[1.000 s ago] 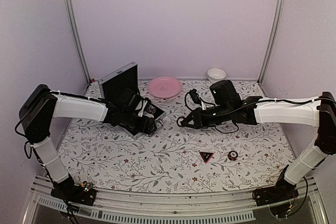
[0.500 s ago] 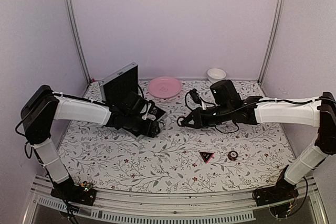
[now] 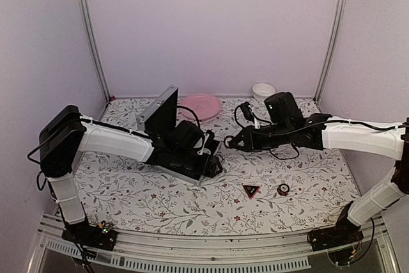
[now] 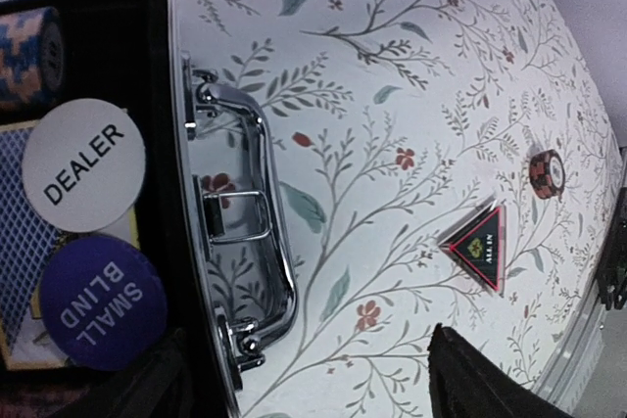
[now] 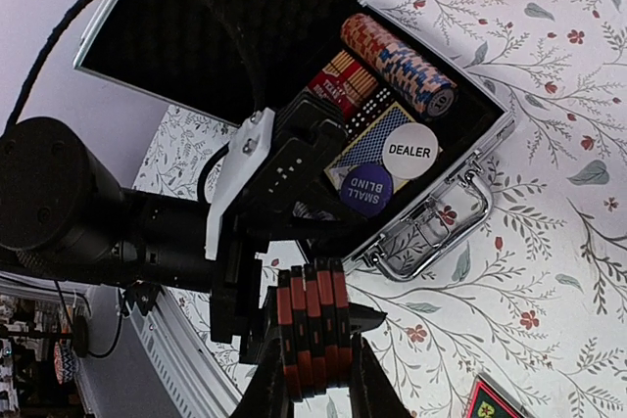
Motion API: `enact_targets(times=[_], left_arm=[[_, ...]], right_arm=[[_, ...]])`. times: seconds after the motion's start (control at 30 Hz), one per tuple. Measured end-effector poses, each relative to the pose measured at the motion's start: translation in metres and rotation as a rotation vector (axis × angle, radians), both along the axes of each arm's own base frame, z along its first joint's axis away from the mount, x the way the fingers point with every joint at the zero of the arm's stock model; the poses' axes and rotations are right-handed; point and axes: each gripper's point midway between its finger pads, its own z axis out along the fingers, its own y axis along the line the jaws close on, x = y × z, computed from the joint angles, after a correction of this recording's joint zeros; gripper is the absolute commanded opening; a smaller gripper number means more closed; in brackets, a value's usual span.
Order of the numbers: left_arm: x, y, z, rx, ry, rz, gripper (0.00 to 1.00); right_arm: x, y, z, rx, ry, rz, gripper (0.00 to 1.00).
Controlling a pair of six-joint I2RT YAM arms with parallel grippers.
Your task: Pack up texas hold em set
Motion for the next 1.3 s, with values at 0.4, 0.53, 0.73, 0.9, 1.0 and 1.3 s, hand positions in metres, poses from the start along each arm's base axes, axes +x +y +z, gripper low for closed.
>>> enact_targets(times=[0.4,0.53,0.73,0.9,1.0,1.3], left_arm=[[-0.029,-0.060,0.008,-0.119,0.078,-0.101,0.83],[-0.036,-0.070,0.014,-0.149,0.083,-0.135,0.83],[-0.045,-0.083,0.030,-0.174,0.068,-0.191,0.86],[-0.049,-0.077,0.054,-0.170,0.026,-0.225,0.86],[-0.055,-0.076,0.084,-0.213,-0.016,-0.274,0.86],[-0.059,-0.059,0.216,-0.407,-0.220,-0.411,0.87]], right_arm=[[0.000,-0.049,-0.006,-0.089,0.039,-0.165,0.05],[0.001,-0.062,-0.018,-0.122,0.071,-0.210,0.05],[0.004,-0.070,-0.024,-0.147,0.080,-0.244,0.05],[0.006,-0.072,-0.026,-0.160,0.075,-0.260,0.05],[0.008,-0.073,-0.030,-0.173,0.079,-0.267,0.05],[0.020,-0.062,-0.057,-0.216,0.139,-0.284,0.05]])
